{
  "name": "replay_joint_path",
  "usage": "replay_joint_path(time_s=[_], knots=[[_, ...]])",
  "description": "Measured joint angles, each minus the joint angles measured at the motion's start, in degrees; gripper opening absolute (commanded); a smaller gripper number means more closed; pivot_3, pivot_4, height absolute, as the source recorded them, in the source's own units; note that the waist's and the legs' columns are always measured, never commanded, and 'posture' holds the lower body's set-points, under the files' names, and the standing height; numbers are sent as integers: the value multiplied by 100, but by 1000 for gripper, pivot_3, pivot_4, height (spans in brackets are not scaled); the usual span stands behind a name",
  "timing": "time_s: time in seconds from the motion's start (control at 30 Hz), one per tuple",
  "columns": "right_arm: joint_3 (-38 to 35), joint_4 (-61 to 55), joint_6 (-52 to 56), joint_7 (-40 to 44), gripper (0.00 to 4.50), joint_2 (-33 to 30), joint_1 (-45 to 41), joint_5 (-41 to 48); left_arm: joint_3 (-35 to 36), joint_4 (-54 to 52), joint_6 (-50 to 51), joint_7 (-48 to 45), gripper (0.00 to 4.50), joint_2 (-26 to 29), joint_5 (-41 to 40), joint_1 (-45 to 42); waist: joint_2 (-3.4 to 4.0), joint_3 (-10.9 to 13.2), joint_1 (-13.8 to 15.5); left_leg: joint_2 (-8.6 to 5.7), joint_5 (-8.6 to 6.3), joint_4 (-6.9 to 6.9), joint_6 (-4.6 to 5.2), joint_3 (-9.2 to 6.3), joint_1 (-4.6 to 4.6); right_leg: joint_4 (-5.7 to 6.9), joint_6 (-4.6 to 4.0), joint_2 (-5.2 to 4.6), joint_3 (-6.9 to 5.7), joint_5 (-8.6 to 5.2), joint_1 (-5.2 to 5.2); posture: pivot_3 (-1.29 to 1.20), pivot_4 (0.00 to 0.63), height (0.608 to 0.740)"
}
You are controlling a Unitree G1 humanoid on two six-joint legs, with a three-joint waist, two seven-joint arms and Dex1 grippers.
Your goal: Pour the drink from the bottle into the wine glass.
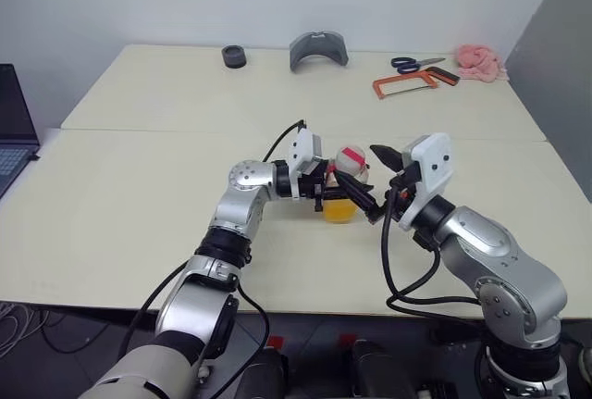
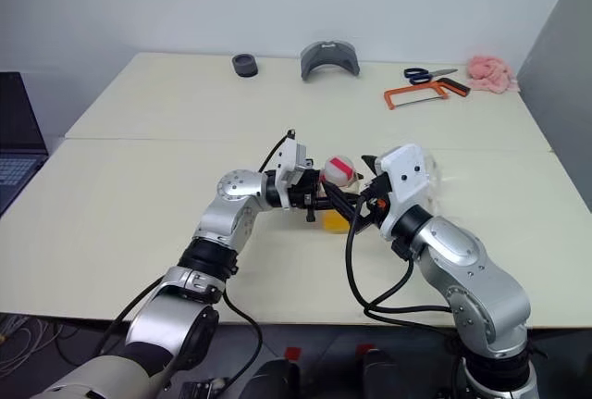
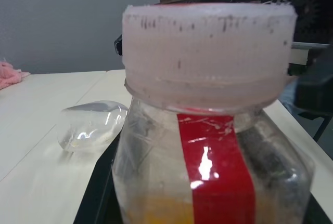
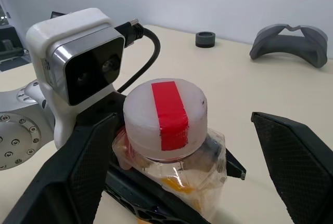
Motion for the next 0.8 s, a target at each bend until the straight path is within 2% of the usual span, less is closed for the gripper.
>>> replay_joint_path(time_s=[0.5,0.6,0.77,0.8], knots=[[231,241,-201,-220,4390,418,-140,-181,-1,-4,-8,9,1706,28,60,3,0,0,-2,1,0,1,0,-2,-1,0,0,-3,0,0,0,0,150,740],[336,340,-307,-219,3769,464,-175,-282,-2,-11,-7,11,1706,26,61,6,0,0,-4,1,0,0,0,-2,0,1,0,-2,-1,0,0,0,150,740],[444,413,-474,-172,2018,483,-192,-391,-8,-40,14,21,1706,29,62,17,0,0,-5,1,0,0,-1,-2,0,0,0,-2,-1,0,0,0,150,740],[464,423,-504,-160,1936,466,-192,-416,-8,-53,20,25,1706,34,62,26,0,0,-5,1,0,0,0,-3,0,0,0,-3,-1,0,0,0,150,740]])
